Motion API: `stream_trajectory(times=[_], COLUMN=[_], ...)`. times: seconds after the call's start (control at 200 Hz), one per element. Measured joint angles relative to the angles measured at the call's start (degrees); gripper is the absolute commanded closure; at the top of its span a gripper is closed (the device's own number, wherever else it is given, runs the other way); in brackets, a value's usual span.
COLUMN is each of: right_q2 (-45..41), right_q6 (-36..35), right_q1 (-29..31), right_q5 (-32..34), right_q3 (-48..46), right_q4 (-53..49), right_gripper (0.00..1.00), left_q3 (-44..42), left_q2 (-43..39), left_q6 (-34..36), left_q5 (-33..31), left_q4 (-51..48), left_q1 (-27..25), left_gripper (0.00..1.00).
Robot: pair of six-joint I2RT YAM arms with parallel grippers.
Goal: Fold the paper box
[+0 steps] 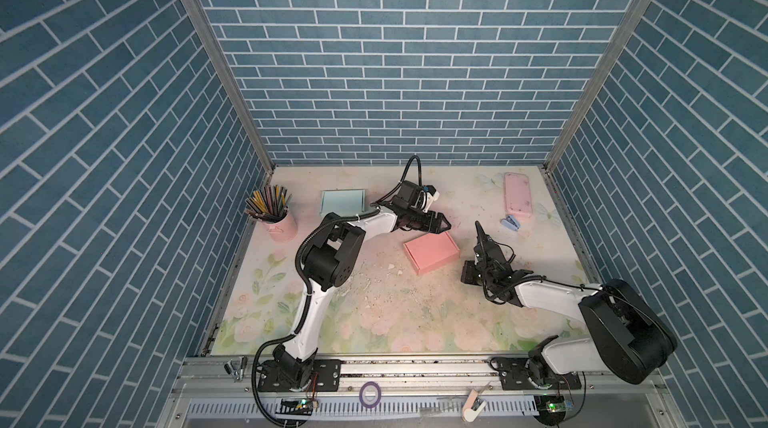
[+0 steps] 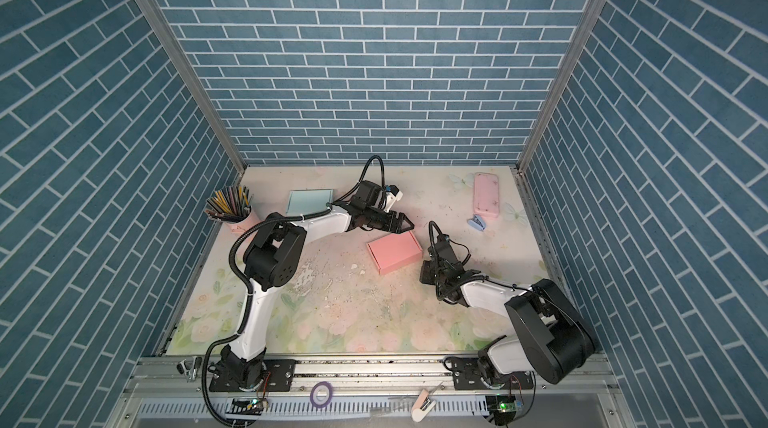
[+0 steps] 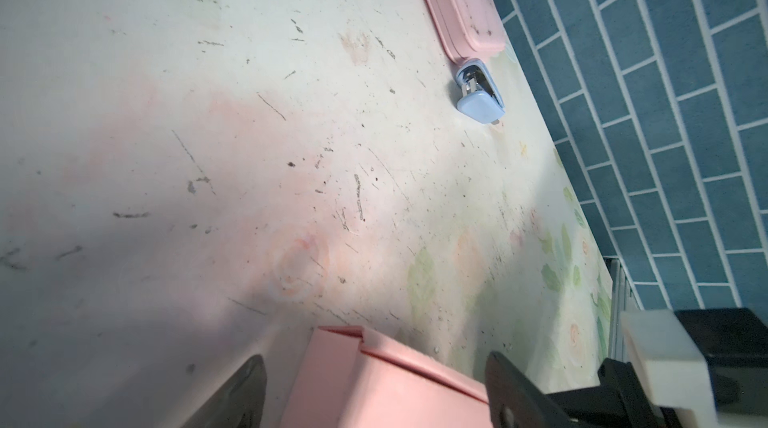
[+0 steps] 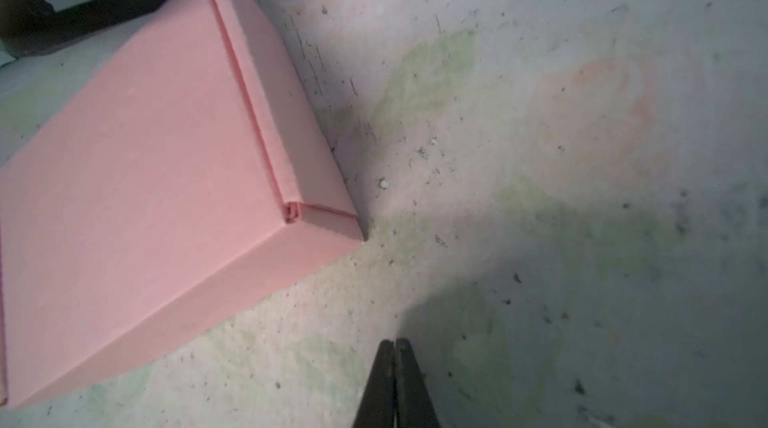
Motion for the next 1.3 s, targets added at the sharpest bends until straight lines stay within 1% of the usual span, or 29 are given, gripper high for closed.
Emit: stream_trajectory(times=[0.41,0.665,0.8,0.94,1.005,1.065,1.17,1.3], right_q2=[8.13,10.32,10.93,11.19,10.21,7.65,0.13,-9.94], right_q6=[-2.93,-2.95,-2.95,-2.73,-2.58,-2.36,-1.57,-1.25], right_q1=[-0.37,-0.39,0.57,3.78,5.40,6.54,6.71,6.51], right_q5=[-0.39,-0.55,-0.46,0.02,0.04,0.02,0.79,1.75], right_q3=[6.19,7.80,8.52,9.07,8.44,6.91,3.02,1.14], right_q4=[3.19,4.72,4.59,4.09,3.89,3.02,0.59,-5.60], right_gripper=[0.95,0.95,0.96,0.94,0.90,0.88,0.82,0.71], left_q3=[2.36,2.91,2.91,2.91,2.91,2.89,2.89,2.86], left_q2=[2.95,3.48,3.50,3.50,3.45,3.32,2.45,-0.59], left_q6=[-0.11,-0.39,-0.39,-0.31,-0.50,-0.76,-1.20,-1.01], left_q5=[0.90,0.35,-0.09,-0.61,-0.50,-0.50,-0.52,-1.44], left_q4=[-1.51,-1.14,-0.98,-0.90,-1.18,-1.64,-2.43,-4.42], left_q1=[-1.53,-1.05,-1.40,-1.38,-1.36,-1.14,-0.11,3.10], left_gripper=[0.21,0.23,0.23,0.21,0.19,0.15,0.09,0.08])
